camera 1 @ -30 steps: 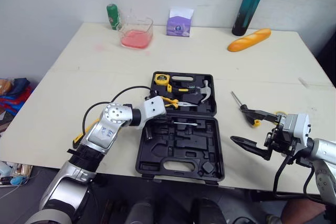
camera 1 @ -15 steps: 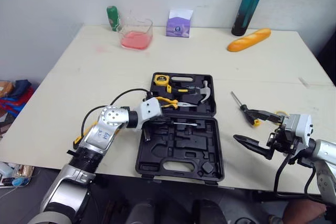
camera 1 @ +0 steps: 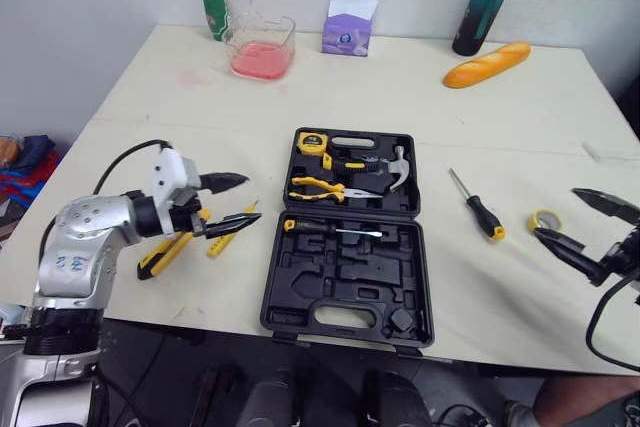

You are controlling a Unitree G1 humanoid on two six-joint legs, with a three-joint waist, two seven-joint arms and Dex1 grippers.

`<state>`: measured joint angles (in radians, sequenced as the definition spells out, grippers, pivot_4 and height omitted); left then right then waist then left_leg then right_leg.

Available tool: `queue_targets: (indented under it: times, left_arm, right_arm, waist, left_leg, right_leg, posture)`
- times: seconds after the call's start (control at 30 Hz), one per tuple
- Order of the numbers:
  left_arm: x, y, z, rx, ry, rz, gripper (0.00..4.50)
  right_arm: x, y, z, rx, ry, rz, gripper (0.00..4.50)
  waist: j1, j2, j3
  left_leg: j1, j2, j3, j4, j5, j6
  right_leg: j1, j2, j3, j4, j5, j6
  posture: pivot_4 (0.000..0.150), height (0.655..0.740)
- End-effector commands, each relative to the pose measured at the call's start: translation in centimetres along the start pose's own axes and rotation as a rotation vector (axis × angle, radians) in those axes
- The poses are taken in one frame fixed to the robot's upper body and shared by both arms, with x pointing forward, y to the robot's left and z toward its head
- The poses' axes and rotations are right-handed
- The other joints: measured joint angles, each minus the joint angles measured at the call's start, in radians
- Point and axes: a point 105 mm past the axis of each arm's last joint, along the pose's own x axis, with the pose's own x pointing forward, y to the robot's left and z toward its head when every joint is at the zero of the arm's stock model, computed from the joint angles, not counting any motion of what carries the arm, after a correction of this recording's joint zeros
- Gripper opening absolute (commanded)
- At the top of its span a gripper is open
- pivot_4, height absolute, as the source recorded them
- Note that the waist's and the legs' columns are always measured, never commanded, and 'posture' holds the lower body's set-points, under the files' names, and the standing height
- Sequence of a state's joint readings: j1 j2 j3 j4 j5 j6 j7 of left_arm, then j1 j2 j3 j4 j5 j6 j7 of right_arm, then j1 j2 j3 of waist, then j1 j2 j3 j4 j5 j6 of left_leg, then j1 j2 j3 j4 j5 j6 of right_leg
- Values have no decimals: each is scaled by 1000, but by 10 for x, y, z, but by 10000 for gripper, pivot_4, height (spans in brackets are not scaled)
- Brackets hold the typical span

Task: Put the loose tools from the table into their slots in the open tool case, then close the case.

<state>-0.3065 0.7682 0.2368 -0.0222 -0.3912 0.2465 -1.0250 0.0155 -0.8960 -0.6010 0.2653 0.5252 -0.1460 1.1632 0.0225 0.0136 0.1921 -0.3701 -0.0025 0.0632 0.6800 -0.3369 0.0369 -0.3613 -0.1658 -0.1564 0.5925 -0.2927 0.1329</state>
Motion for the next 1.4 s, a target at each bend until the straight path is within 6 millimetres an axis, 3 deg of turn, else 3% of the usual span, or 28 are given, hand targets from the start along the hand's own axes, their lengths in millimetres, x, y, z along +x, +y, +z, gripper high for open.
queue_targets:
  times: [0.03,0.1,0.17,0.3,0.4,0.57,0.7,0.97,1.17,1.3,1.4]
  left_arm:
    - [-62,31,-3,38,51,260,44711]
    - [-94,40,-11,3,77,384,44711]
    - [-134,47,-20,-30,99,555,44711]
    - [-188,45,-40,-60,165,747,44711]
    - [-210,36,-56,-82,224,811,44711]
    - [-218,31,-60,-80,226,839,44711]
    - [-212,29,-60,-73,225,814,44711]
    - [-185,34,-41,-70,147,708,44711]
    - [-113,32,-3,-100,-31,446,44711]
    - [-56,1,19,-87,-57,147,44711]
    - [-29,-18,41,-42,-92,-18,44711]
  right_arm:
    - [-37,-39,4,-14,-4,-204,45000]
    - [-55,-59,3,31,-40,-342,45000]
    - [-70,-63,-7,8,22,-377,45000]
    - [-94,-68,-25,-19,96,-465,45000]
    - [-109,-73,-37,-15,137,-545,45000]
    - [-121,-72,-54,-7,191,-615,45000]
    - [-120,-68,-62,5,207,-616,45000]
    - [-98,-57,-64,16,147,-557,45000]
    - [-47,-37,-38,150,77,-360,45000]
    - [-11,-12,-15,218,188,-213,45000]
    - [12,5,16,254,169,-100,45000]
  waist:
    - [-3,0,0]
    - [-9,0,1]
    - [-16,0,1]
    - [-24,-1,1]
    - [-27,0,1]
    - [-25,-1,1]
    - [-27,0,1]
    - [-39,0,1]
    - [-28,0,1]
    - [-23,2,0]
    - [-22,1,1]
  left_leg:
    - [0,0,0,-2,0,0]
    - [0,1,1,-5,0,0]
    - [0,0,2,-6,0,0]
    - [2,0,2,-13,0,-1]
    - [3,0,3,-13,0,-1]
    - [3,0,3,-13,-1,-5]
    - [3,0,4,-13,0,-9]
    - [2,1,6,-14,3,-7]
    - [1,0,6,-13,4,-7]
    - [0,1,6,-15,5,-7]
    - [-1,1,6,-15,5,-7]
  right_leg:
    - [0,0,0,-1,0,0]
    - [-1,0,-1,-2,0,0]
    - [-1,0,0,-3,0,0]
    - [-1,-1,-1,-6,0,0]
    - [-1,-1,-1,-6,0,-1]
    - [-3,-4,0,-6,-1,-1]
    - [-7,-5,1,-2,-1,-3]
    - [-10,-4,2,2,-1,-5]
    - [-10,-5,4,2,0,-6]
    - [-13,-2,12,6,0,-6]
    - [-14,0,12,5,0,-6]
  posture:
    - [1500,7400]
    - [1500,7400]
    - [1500,7400]
    - [1500,7400]
    - [1500,7400]
    - [1500,7400]
    - [1500,7400]
    - [1500,7400]
    - [1500,7400]
    - [1500,7400]
    - [1500,7400]
